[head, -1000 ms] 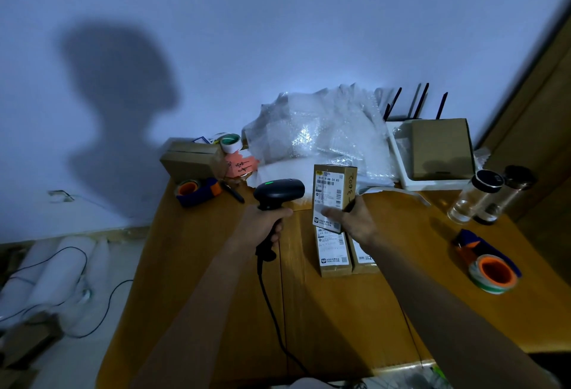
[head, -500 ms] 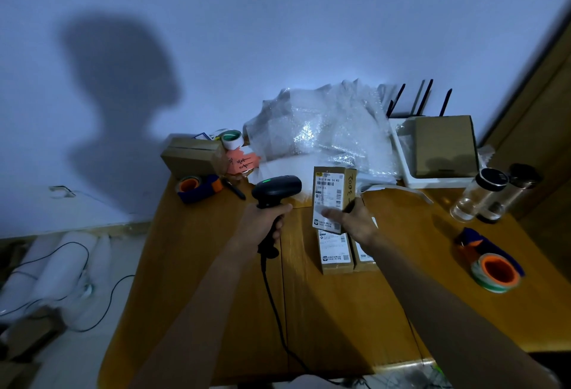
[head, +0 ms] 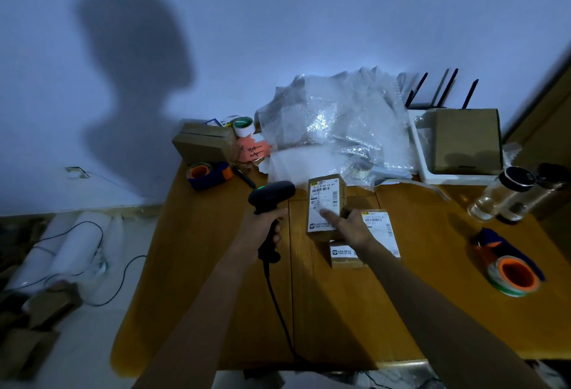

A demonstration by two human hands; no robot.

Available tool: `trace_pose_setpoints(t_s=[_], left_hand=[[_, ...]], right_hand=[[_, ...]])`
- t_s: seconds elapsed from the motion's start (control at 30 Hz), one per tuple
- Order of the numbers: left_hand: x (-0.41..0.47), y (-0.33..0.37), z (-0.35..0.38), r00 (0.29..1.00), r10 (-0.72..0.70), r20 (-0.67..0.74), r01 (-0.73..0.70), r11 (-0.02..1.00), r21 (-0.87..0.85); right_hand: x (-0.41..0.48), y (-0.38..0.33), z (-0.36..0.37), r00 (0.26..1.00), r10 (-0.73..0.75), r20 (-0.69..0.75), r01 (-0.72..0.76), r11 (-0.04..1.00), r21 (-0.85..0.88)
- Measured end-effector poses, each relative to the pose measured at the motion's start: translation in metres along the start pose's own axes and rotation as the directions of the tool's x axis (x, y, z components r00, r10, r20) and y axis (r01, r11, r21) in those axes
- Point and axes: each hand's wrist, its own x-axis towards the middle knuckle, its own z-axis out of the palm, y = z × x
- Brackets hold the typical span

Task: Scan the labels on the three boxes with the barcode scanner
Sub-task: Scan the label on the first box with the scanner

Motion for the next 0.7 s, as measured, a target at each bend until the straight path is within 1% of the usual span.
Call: trace_pose_setpoints(t_s=[0.13,0.23,0.33,0.43,0.7], left_hand=[[0.005,-0.01,-0.01,0.998,-0.051,-0.034,0.049,0.997,-0.058],[0.008,-0.02,-0.017,0.994,-0.075,-0.074,0.07,0.995,-0.071],[0.009,-0.029,-0.023,0.988,-0.105,-0.112,0.095,0.992,-0.086],[0.01,-0.036,-0.027,0.984,-0.12,-0.132,0.107,0.989,-0.099],[0.013,-0.049,-0.036,0.969,-0.179,-0.169,0.16,0.98,-0.122]], right_hand=[[-0.003,0.016,0.012,0.997,0.061,0.055,-0.059,0.998,-0.033],[-0.002,0.027,0.021,0.994,0.094,0.056,-0.091,0.995,-0.048],[-0.004,0.036,0.03,0.987,0.139,0.083,-0.131,0.986,-0.098],[-0.004,0.048,0.041,0.977,0.182,0.106,-0.17,0.979,-0.114],[-0.005,0.074,0.055,0.954,0.287,0.091,-0.271,0.95,-0.155]])
